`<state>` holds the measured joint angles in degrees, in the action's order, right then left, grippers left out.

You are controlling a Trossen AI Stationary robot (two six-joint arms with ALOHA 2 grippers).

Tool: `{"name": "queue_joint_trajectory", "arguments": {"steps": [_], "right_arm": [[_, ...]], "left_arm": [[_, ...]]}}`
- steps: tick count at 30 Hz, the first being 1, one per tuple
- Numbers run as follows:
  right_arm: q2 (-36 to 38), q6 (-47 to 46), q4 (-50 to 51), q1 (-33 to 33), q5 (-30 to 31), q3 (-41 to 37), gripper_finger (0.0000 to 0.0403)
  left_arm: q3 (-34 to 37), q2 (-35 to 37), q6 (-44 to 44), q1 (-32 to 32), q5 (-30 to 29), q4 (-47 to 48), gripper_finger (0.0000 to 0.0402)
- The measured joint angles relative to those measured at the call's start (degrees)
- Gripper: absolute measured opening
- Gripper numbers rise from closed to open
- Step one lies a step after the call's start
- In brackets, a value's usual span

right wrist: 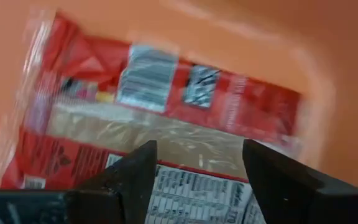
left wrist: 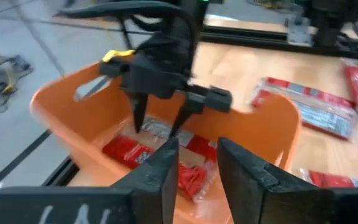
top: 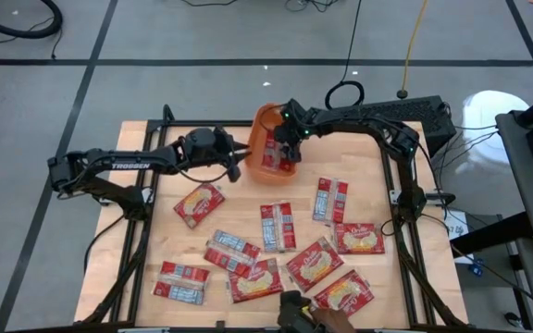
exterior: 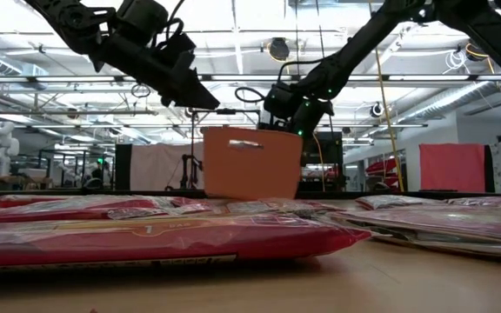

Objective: Sort popcorn bags into baskets
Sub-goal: Put the red popcorn bag into the orange bin

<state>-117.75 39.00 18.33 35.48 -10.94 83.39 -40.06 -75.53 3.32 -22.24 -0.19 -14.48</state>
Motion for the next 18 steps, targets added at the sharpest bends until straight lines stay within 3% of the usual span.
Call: {"name": "queue_joint_trajectory", "arguments": {"steps": [4,13,18], "right_arm": [[-0.11,-1.13,-0.45,0.01,1.59,-0.09,0.0235],[-0.04,-1.02,0.16,-0.48,3.40,-0.09,0.0232],[-0.11,-0.31,0.79,-0.48,3.34,-0.11,0.0202]], "left_arm": [[0.01,0.00,-4.31,-0.42,-5.39,1.41,0.0124],[0.00,0.00,-4.66,-0.28,-5.39,-0.27,0.0125],[-0.02,-0.64,-1.90,0.30,-5.03,-2.29,0.0125]]}}
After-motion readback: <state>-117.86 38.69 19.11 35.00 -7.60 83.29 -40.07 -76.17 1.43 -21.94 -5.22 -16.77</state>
